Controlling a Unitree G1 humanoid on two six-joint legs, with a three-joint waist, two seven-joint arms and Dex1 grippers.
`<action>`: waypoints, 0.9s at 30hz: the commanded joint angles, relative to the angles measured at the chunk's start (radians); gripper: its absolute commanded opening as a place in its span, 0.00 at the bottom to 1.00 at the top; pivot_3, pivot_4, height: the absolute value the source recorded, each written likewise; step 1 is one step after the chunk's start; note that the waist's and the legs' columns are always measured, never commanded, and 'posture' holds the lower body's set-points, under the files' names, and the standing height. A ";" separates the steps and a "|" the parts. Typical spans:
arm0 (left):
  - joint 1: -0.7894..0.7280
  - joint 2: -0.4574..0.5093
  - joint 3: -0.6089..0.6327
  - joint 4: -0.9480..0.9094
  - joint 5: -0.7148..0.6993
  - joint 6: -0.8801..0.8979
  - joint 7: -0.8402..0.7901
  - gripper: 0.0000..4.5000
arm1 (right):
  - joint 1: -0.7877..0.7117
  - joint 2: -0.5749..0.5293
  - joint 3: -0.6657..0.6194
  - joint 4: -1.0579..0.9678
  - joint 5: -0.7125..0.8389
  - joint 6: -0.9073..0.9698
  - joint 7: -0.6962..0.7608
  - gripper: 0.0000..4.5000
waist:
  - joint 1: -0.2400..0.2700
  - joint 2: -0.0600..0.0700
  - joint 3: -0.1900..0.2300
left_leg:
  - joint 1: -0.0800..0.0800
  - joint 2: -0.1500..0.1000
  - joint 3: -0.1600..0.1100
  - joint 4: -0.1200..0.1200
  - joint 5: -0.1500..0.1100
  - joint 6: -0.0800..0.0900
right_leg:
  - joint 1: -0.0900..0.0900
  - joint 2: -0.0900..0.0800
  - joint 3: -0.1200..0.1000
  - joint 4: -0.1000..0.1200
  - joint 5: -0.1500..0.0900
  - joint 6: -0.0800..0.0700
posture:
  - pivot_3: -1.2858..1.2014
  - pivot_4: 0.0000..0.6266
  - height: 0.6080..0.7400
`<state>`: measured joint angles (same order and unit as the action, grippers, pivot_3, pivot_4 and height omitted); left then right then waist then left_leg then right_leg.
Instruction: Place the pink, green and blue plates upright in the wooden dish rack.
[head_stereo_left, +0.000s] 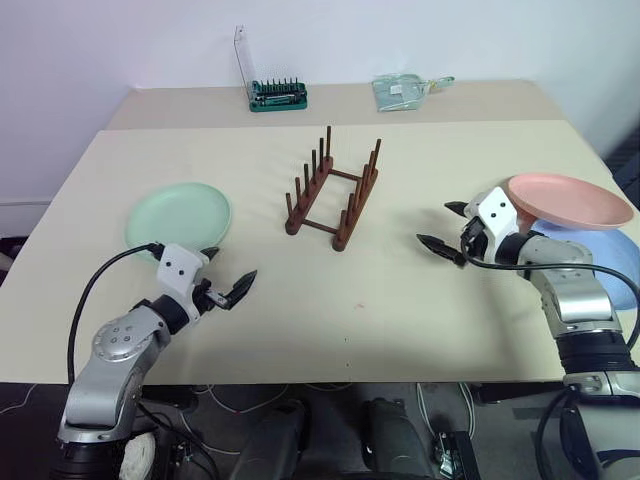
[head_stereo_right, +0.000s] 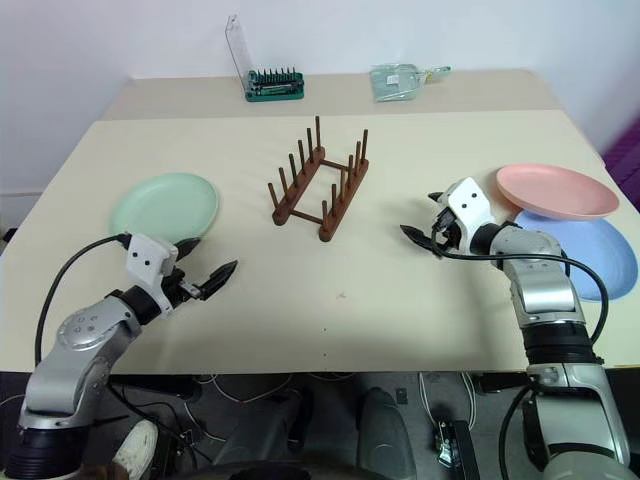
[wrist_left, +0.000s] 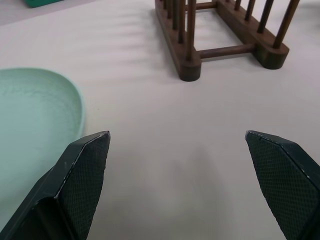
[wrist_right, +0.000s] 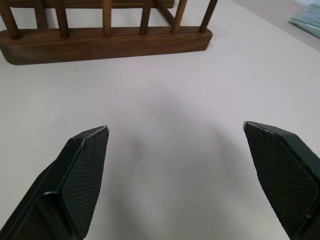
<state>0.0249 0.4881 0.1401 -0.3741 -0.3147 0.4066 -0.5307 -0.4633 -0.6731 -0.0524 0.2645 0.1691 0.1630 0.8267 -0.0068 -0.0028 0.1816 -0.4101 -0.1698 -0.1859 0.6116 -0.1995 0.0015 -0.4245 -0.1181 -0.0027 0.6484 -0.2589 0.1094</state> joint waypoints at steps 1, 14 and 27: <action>-0.003 -0.005 -0.007 -0.030 0.013 -0.016 0.016 0.99 | -0.048 0.012 0.002 0.014 -0.007 -0.029 -0.002 0.98 | -0.001 0.000 0.000 | 0.000 0.000 0.000 0.000 0.000 0.000 | 0.000 0.000 0.000 0.000 0.000 0.000 | 0.52 0.24 1.00; -0.209 -0.076 -0.283 0.089 0.170 0.030 0.048 0.99 | -0.143 0.024 0.037 0.141 -0.046 -0.094 0.017 0.98 | 0.020 0.000 0.000 | 0.000 0.000 0.001 0.002 0.000 0.000 | 0.001 0.001 0.000 0.000 0.002 0.001 | 0.52 0.24 1.00; -0.400 -0.419 -0.474 0.435 0.339 0.026 0.268 0.99 | -0.038 -0.014 -0.014 -0.006 -0.032 -0.034 -0.022 0.98 | 0.021 0.000 0.000 | 0.000 0.000 0.004 0.003 0.000 0.001 | 0.001 0.001 0.000 -0.001 0.005 0.005 | 0.52 0.24 1.00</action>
<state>-0.3667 0.0801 -0.3292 0.0105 -0.0084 0.4381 -0.3014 -0.4997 -0.6687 -0.0308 0.3204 0.1238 0.1259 0.8153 0.0144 -0.0030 0.1818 -0.4103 -0.1695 -0.1822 0.6155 -0.1998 0.0028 -0.4227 -0.1175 -0.0024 0.6470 -0.2541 0.1146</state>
